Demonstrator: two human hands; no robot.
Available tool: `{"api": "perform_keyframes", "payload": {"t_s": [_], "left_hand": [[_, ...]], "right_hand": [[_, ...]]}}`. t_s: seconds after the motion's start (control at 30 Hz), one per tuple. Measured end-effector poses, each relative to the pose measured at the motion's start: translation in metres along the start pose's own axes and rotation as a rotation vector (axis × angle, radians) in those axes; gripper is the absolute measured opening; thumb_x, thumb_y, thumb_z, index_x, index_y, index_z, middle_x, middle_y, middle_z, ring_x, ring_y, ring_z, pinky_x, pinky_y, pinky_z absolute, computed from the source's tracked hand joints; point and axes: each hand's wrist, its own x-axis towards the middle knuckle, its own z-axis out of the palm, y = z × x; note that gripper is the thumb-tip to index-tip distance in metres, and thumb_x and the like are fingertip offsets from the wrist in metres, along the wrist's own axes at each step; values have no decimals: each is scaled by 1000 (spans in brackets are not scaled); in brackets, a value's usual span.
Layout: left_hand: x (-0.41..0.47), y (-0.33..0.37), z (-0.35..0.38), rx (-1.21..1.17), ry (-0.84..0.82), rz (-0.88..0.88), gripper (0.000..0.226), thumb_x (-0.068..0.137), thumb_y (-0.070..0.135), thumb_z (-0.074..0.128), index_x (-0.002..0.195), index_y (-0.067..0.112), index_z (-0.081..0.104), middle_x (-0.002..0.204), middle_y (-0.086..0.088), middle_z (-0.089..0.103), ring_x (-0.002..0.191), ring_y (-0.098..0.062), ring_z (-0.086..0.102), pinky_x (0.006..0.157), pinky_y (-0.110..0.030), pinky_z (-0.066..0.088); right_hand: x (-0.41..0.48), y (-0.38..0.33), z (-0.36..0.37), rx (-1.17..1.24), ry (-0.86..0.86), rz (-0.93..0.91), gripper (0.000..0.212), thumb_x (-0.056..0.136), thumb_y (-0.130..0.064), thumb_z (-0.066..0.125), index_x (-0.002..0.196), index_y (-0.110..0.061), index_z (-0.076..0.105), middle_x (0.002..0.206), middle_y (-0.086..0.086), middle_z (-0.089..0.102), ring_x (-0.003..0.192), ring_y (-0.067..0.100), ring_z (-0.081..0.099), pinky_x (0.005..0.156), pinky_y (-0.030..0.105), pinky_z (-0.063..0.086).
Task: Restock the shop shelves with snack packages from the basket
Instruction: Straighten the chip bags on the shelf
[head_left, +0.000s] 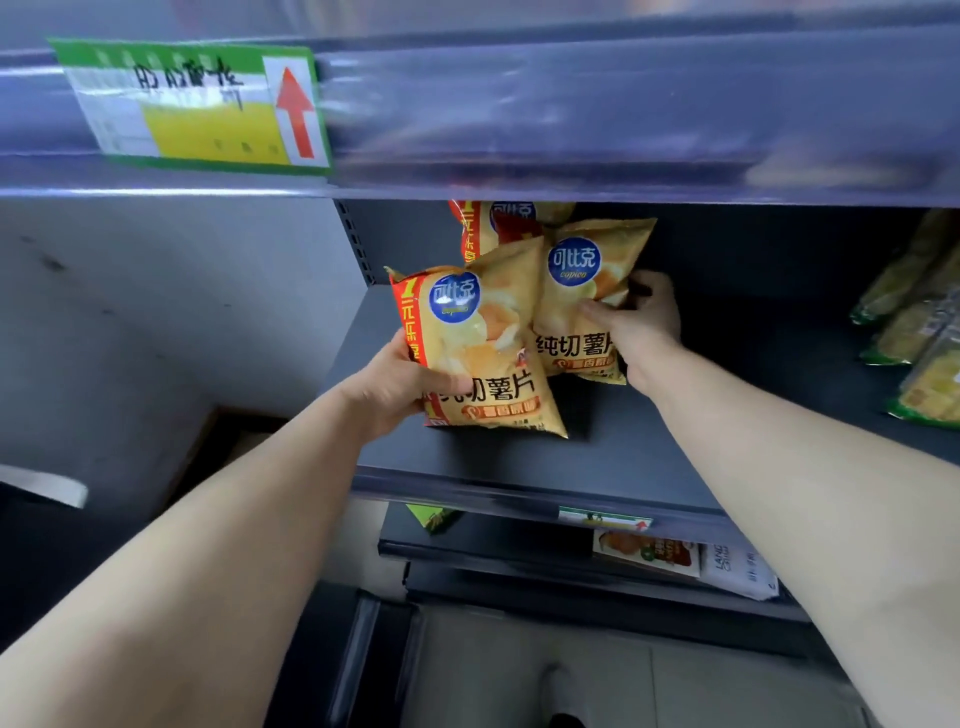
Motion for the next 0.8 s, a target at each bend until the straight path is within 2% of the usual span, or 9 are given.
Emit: {"api": "perform_keyframes", "payload": {"t_s": [0.1,0.2,0.27,0.37,0.43,0.5,0.6,0.67,0.8], "left_hand": [[-3,-2,4,49,-159,-67,83,57,6,83,132,18,51,120,-9,70,111,-29,67,91,-46,53],[5,-3,24,122,-71,-9,90,52,2,86,131,17,47,116,-6,71,109,-26,67,85,-39,57],[12,-2,41,116,108,57,89,53,-5,89,128,18,46,114,-3,70,108,-22,66,88,-40,57],[19,-6,51,113,179,85,95,52,5,94,130,20,42,118,0,67,109,-17,64,95,-44,54],[17,-2,54,40,137,34,106,47,31,94,135,22,35,126,0,63,115,-17,61,99,-45,49],[14,11,55,-92,206,-8,110,52,65,78,142,25,29,138,2,53,128,-18,50,107,-51,36],[27,33,47,-294,351,29,73,83,83,31,133,32,46,150,1,45,141,-20,37,117,-60,12],[44,40,38,-305,331,61,70,87,81,16,112,34,62,141,-1,57,135,-24,47,118,-60,14],[77,39,30,-251,252,92,88,72,92,18,117,36,69,120,-3,71,115,-29,65,110,-59,32]], "right_hand": [[1,3,5,-1,19,-1,56,80,-16,78,126,-24,48,113,-4,59,96,15,59,78,31,52],[-6,2,13,73,-15,115,27,96,-25,55,123,-24,56,114,-2,64,86,10,59,66,23,48],[-11,1,9,185,-101,223,48,89,-54,58,127,-26,58,122,2,67,102,19,64,87,37,54],[-19,6,-7,272,-318,245,111,46,-94,59,137,-31,52,133,-3,62,122,19,57,105,42,43],[-33,7,-15,147,-495,140,116,40,-84,73,140,-34,46,130,-6,63,117,14,59,97,37,46],[-38,14,-14,-24,-549,20,117,37,-55,92,140,-32,41,122,-6,66,110,14,63,96,41,50],[-38,17,-8,-133,-486,-57,122,31,-43,96,137,-32,37,119,-8,67,109,14,65,96,45,52],[-38,17,-6,-140,-465,-88,116,36,-44,93,137,-32,38,120,-9,66,110,12,64,96,45,52],[-38,22,-10,-172,-414,-141,101,51,-35,95,136,-31,40,120,-11,65,111,10,61,99,44,50]]}}
